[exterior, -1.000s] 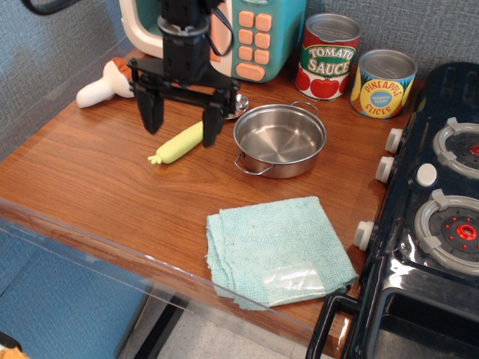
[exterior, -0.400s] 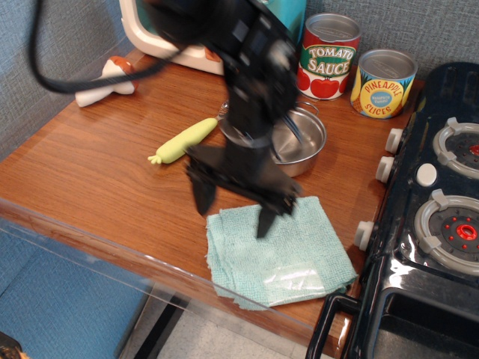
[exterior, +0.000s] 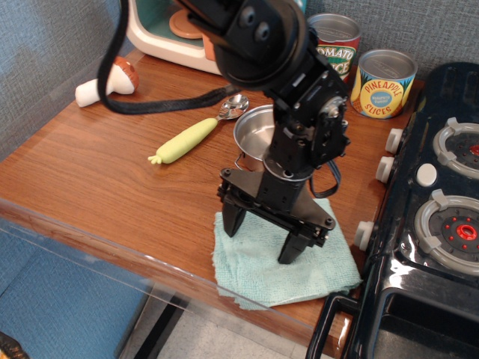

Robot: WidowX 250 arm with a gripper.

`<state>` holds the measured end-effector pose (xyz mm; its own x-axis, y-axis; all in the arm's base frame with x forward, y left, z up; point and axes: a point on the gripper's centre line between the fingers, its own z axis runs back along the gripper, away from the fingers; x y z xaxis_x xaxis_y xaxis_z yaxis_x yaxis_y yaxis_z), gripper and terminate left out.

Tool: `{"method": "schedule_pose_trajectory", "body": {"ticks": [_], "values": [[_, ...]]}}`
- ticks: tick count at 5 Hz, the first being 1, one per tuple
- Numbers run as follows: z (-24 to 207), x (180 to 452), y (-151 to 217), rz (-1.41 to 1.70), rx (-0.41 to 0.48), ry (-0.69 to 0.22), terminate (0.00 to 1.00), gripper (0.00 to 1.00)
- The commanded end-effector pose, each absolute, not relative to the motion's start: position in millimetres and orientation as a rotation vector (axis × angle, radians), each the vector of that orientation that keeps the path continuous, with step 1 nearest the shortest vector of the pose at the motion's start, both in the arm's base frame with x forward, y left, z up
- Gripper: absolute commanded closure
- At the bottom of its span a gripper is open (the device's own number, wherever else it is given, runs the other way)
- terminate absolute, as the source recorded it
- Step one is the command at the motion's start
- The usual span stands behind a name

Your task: Slide the cloth left in front of the spatula and pot.

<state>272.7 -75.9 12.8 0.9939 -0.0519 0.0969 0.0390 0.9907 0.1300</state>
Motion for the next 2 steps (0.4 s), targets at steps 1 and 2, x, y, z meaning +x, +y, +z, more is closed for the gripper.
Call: {"method": "schedule_pose_trajectory", "body": {"ticks": [1,2], "values": [[13.8,281.1,-45.7,0.034,0.134,-0.121,0.00,0.00],[18.1,289.0,-5.1,0.115,0.144,-0.112,0.00,0.00]]}}
